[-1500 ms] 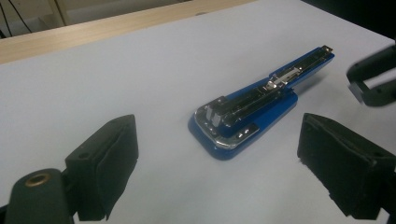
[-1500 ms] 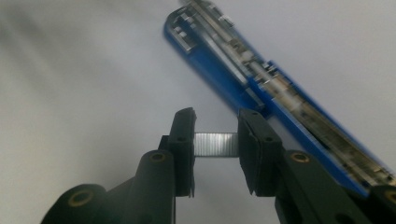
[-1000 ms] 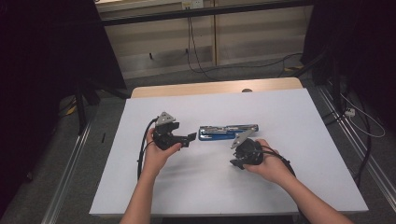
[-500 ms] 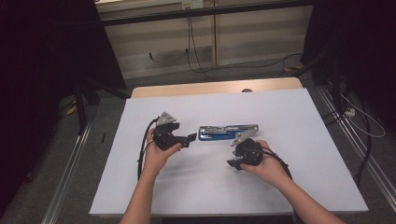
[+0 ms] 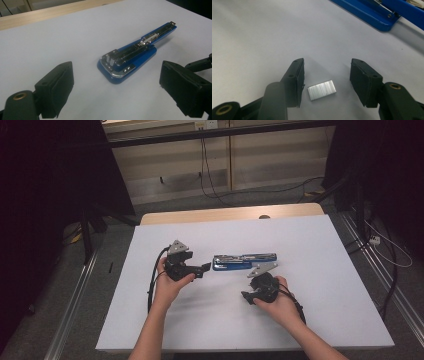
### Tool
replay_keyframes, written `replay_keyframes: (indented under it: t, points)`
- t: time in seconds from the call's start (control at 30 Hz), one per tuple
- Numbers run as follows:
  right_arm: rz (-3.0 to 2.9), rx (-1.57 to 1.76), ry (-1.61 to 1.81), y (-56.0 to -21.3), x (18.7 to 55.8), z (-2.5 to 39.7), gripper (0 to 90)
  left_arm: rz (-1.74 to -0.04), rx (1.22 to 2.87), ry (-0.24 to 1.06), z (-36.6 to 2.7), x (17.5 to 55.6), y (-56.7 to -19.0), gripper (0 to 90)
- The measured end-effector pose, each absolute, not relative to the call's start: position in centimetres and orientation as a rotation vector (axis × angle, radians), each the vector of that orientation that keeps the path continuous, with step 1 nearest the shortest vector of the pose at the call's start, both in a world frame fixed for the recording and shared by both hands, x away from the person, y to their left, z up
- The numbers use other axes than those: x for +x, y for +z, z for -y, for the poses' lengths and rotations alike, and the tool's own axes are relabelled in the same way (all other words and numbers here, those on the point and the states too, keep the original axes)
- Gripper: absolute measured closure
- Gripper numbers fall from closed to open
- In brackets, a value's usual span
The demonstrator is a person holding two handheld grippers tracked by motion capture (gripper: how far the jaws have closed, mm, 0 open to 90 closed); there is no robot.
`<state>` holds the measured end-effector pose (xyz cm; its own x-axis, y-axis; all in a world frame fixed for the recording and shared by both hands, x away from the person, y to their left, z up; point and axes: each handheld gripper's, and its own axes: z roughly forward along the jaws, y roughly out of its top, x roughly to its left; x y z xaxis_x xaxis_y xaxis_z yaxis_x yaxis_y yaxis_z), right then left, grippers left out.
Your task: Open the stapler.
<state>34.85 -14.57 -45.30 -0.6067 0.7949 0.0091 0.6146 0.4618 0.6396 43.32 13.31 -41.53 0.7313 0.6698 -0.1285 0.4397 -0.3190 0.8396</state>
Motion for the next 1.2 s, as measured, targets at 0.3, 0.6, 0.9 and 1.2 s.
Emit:
replay_keyframes:
  t: [0.3, 0.6, 0.9, 1.2]
  points:
    - [-2.404, 1.225, 0.889, -45.3, 34.4, 15.8, 46.8, -0.842, 1.966, 0.299, -13.3, 43.3, -41.5, 12.5]
    - [-2.386, 1.275, 0.891, -45.1, 33.7, 17.5, 57.8, -0.837, 1.970, 0.302, -13.2, 43.3, -41.5, 12.5]
    - [-2.394, 1.270, 0.910, -45.2, 33.6, 18.2, 73.2, -0.837, 1.975, 0.304, -13.1, 43.3, -41.5, 12.5]
    - [-2.419, 1.258, 0.911, -45.1, 33.8, 18.3, 78.4, -0.837, 1.975, 0.304, -13.2, 43.3, -41.5, 12.5]
